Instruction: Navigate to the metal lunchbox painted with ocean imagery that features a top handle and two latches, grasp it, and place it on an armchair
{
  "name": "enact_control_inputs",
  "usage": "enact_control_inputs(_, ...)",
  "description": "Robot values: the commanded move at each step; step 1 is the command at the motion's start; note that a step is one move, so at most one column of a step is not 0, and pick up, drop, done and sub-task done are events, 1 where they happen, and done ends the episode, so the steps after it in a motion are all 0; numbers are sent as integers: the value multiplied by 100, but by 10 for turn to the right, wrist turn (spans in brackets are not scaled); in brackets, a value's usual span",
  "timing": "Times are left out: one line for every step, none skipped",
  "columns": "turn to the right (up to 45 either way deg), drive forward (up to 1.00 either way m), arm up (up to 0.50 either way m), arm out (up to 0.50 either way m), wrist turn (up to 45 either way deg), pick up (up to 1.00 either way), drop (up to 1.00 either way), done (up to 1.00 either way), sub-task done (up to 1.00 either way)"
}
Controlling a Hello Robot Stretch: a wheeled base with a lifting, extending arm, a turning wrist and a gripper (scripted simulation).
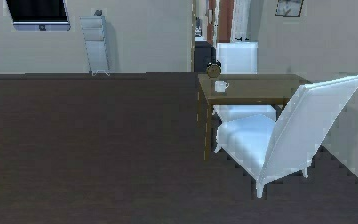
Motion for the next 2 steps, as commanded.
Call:
enact_control_inputs(0,0,0,-8,0,0,0,0,0)
enact_control_inputs(0,0,0,0,0,0,0,100,0)
